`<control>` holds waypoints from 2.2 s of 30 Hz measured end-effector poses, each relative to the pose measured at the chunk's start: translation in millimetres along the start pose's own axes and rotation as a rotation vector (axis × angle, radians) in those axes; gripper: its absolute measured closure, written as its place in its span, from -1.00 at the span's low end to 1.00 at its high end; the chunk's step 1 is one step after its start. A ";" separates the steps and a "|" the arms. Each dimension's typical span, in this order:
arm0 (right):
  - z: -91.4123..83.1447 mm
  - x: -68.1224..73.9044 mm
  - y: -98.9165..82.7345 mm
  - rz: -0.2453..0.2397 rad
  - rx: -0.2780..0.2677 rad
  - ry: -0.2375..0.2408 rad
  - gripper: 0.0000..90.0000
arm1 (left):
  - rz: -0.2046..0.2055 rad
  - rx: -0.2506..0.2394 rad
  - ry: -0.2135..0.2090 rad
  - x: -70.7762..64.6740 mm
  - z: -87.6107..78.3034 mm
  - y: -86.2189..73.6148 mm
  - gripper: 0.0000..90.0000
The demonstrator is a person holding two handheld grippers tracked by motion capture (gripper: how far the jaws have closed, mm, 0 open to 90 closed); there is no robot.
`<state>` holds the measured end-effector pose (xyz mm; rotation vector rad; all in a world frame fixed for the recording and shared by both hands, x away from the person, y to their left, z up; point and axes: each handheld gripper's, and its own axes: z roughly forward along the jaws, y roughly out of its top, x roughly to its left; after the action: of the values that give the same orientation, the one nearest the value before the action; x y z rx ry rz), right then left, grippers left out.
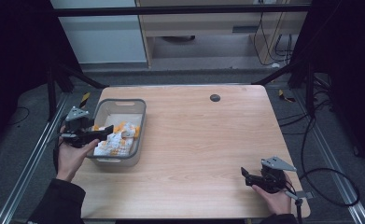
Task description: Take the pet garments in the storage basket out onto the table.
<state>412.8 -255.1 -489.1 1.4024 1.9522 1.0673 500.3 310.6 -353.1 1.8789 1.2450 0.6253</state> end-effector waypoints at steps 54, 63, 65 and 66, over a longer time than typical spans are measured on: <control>-0.3 -0.5 -0.8 0.009 0.013 0.026 -0.69 | 0.080 0.320 -0.027 -4.9 68.0 -3.8 -0.57; 1.0 0.6 -1.2 0.006 0.025 0.029 -0.69 | 0.098 0.359 -0.030 -6.2 79.2 -12.6 -0.48; 1.2 0.6 -1.2 0.001 0.024 0.033 -0.69 | 0.101 0.369 -0.031 -5.9 81.2 -14.2 -0.45; 1.1 0.9 -1.2 0.000 0.026 0.032 -0.69 | 0.097 0.372 -0.033 -5.9 81.9 -14.9 -0.43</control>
<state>412.7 -254.1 -490.7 1.4077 1.9950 1.0742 551.2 280.9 -412.2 2.2556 1.3239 0.4313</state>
